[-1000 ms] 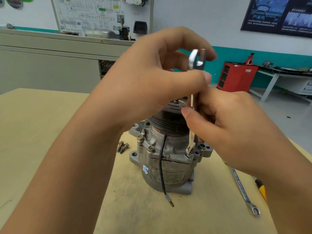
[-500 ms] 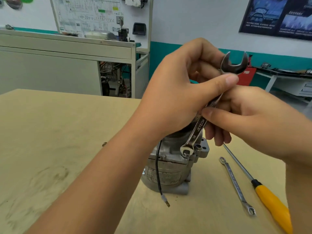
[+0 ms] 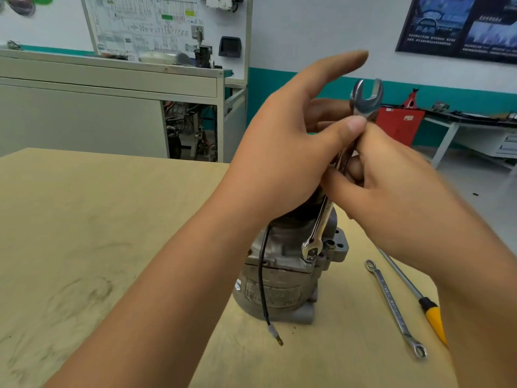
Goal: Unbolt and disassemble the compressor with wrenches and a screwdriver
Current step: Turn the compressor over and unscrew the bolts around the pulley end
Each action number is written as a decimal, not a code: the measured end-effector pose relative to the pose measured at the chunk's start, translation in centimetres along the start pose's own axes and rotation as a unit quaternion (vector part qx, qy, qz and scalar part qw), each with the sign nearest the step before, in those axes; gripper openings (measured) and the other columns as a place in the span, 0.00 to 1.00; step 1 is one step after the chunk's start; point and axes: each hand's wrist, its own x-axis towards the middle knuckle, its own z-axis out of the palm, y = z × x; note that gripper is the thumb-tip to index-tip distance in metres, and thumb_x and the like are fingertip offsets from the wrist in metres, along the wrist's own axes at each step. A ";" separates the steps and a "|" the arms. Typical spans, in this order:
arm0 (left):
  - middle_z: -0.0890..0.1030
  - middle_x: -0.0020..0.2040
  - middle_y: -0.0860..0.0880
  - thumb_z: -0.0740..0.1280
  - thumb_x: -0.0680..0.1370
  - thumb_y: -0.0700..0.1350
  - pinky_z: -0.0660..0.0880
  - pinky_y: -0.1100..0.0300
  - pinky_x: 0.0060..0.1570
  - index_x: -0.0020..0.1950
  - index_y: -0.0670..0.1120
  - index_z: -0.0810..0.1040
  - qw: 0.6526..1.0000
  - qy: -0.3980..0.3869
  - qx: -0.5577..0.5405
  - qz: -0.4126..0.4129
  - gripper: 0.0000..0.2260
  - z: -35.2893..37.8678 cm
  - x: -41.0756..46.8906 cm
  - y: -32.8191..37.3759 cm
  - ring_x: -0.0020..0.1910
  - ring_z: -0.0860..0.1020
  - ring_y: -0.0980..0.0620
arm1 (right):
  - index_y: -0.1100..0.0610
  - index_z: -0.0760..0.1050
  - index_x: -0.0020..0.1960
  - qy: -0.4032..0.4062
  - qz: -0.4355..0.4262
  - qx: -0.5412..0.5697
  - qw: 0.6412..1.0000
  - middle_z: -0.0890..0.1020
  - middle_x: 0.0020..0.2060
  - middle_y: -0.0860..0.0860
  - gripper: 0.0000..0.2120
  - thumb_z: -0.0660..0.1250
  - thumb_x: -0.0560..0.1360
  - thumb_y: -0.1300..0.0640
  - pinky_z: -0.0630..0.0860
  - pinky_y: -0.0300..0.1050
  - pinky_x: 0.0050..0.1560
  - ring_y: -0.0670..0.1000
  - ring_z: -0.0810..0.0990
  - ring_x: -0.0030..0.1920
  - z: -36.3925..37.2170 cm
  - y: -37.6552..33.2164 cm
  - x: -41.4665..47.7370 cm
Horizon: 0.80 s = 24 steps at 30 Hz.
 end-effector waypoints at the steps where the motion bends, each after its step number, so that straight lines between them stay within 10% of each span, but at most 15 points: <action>1: 0.83 0.53 0.43 0.63 0.78 0.32 0.74 0.50 0.61 0.69 0.48 0.68 1.000 -0.011 -0.008 -0.002 0.22 -0.1 0.0 0.0 0.56 0.80 0.51 | 0.45 0.66 0.48 0.007 0.002 -0.002 1.000 0.75 0.28 0.41 0.09 0.58 0.69 0.45 0.68 0.29 0.30 0.37 0.73 0.30 0.1 -0.1 0.0; 24: 0.84 0.52 0.49 0.56 0.81 0.35 0.76 0.59 0.55 0.61 0.50 0.73 0.995 -0.052 -0.079 -0.001 0.14 -1.1 0.2 -0.8 0.52 0.80 0.57 | 0.48 0.60 0.42 -0.030 0.030 -0.037 0.998 0.70 0.30 0.47 0.10 0.58 0.79 0.55 0.68 0.30 0.30 0.34 0.72 0.32 -0.1 -1.4 0.4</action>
